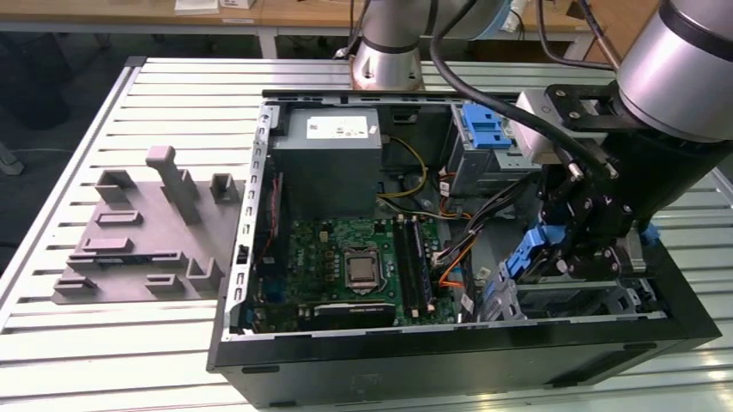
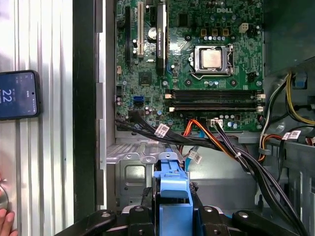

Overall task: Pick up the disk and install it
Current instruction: 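Insert the disk into the insertion slot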

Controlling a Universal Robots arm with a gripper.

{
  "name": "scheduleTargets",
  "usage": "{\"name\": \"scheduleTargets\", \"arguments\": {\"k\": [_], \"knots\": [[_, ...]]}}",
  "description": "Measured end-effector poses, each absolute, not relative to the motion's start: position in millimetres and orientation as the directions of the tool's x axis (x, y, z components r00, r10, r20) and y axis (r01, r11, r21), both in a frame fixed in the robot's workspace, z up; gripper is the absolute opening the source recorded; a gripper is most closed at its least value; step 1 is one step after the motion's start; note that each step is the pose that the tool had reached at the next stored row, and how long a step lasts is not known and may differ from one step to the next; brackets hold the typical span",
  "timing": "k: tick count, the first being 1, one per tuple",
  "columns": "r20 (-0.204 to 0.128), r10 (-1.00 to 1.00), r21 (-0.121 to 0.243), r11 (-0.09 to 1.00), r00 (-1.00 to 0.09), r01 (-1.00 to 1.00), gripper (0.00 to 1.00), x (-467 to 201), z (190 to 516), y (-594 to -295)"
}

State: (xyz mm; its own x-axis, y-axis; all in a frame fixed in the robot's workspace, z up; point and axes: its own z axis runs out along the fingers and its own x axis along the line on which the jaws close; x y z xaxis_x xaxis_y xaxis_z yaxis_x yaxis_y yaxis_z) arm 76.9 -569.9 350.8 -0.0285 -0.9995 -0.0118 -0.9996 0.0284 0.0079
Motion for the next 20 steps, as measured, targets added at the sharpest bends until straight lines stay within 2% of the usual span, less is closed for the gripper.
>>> {"name": "scheduleTargets", "arguments": {"k": [15, 16, 17, 18, 20], "knots": [[-0.012, -1.0, 0.008, 0.028, -0.029, -1.0, 0.38, 76.9, 348.7, -569.9], [-0.012, -1.0, 0.008, 0.028, -0.029, -1.0, 0.44, 76.9, 348.7, -569.9], [-0.012, -1.0, 0.008, 0.028, -0.029, -1.0, 0.44, 76.9, 348.6, -569.9], [-0.012, -1.0, 0.008, 0.028, -0.029, -1.0, 0.5, 76.9, 348.6, -569.9], [-0.012, -1.0, 0.008, 0.028, -0.029, -1.0, 0.5, 76.9, 348.6, -569.9]]}}
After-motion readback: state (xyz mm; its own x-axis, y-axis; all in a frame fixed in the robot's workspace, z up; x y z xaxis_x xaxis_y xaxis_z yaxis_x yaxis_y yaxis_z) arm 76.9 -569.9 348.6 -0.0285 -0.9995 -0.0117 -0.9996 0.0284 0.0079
